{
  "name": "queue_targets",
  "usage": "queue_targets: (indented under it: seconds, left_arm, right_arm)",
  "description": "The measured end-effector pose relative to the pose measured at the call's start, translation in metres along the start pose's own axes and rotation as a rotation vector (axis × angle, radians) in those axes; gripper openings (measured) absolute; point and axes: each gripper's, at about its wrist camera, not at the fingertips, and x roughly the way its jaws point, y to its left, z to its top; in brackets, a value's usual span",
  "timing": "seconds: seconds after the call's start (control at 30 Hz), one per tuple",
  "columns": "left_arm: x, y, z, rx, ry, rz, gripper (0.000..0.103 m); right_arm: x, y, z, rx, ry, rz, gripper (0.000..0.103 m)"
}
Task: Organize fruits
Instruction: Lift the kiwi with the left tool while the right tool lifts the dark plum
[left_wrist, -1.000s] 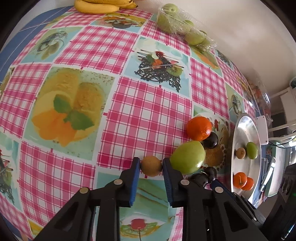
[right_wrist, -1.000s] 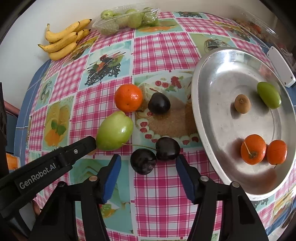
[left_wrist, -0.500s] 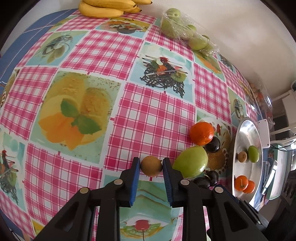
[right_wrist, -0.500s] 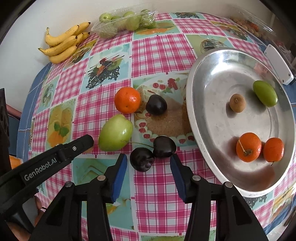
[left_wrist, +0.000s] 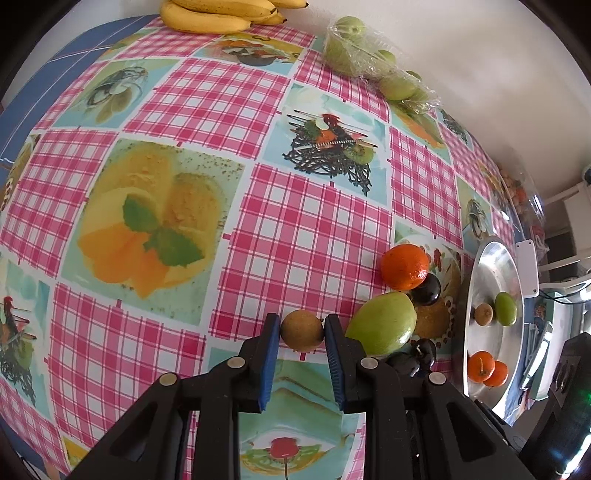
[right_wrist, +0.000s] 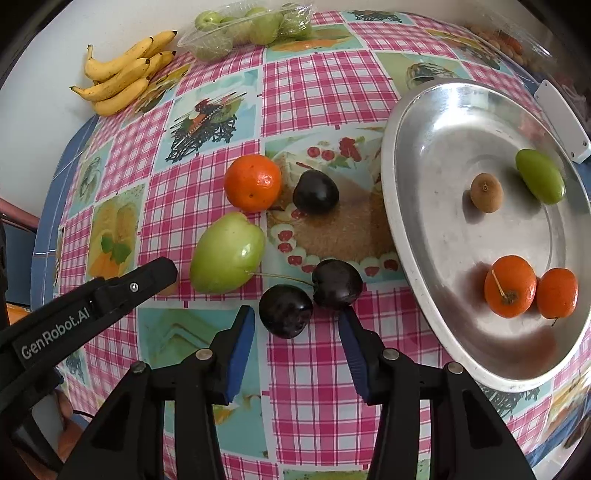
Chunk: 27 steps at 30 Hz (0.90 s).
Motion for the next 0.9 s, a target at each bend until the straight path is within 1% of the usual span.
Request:
queue_targets:
  seconds: [0.03, 0.1, 0.13, 0.2, 0.27, 0.4, 0.67, 0.77, 0.83, 0.87, 0.9]
  left_arm:
    - [0.0001, 0.0000, 0.0000, 0.000, 0.001, 0.001, 0.027]
    - [0.0006, -0.0004, 0.0002, -0.003, 0.002, 0.001, 0.027]
    - [0.0006, 0.0000, 0.0003, -0.004, 0.002, 0.002, 0.027]
    - [0.0005, 0.0007, 0.0004, -0.006, 0.001, 0.004, 0.027]
    - [0.0007, 0.0008, 0.0003, -0.008, 0.001, 0.006, 0.027]
    - [0.0016, 0.0005, 0.0002, -0.009, 0.005, 0.008, 0.027]
    - [0.0027, 0.0004, 0.0000, -0.010, 0.005, 0.009, 0.027]
    - [0.0023, 0.0008, -0.0002, -0.009, 0.006, 0.009, 0.027]
    - [0.0023, 0.0008, -0.0002, -0.009, 0.006, 0.008, 0.027]
    - [0.0022, 0.0008, -0.0002, -0.008, 0.006, 0.008, 0.027]
    - [0.0021, 0.0008, -0.0002, -0.008, 0.006, 0.008, 0.027]
  right_arm:
    - [-0.0007, -0.0002, -0.0008, 0.000, -0.001, 0.001, 0.049]
    - [-0.0016, 0.0010, -0.0012, -0.001, 0.001, -0.001, 0.044]
    - [-0.0034, 0.0008, -0.0020, 0.001, 0.001, 0.005, 0.043]
    - [-0.0047, 0.0012, -0.0003, 0.002, -0.002, 0.015, 0.043]
    - [-0.0044, 0.0025, 0.0004, -0.004, 0.004, 0.007, 0.043]
    - [0.0006, 0.0029, -0.0029, 0.000, 0.036, 0.012, 0.043]
    - [0.0040, 0.0047, -0.0008, 0.022, 0.018, 0.029, 0.042]
    - [0.0044, 0.0044, 0.0013, 0.027, 0.010, 0.026, 0.034]
    - [0.0033, 0.0031, 0.0017, 0.030, 0.009, 0.035, 0.033]
    - [0.0030, 0.0030, 0.0018, 0.028, 0.009, 0.041, 0.030]
    - [0.0033, 0.0034, 0.0016, 0.030, 0.009, 0.046, 0.030]
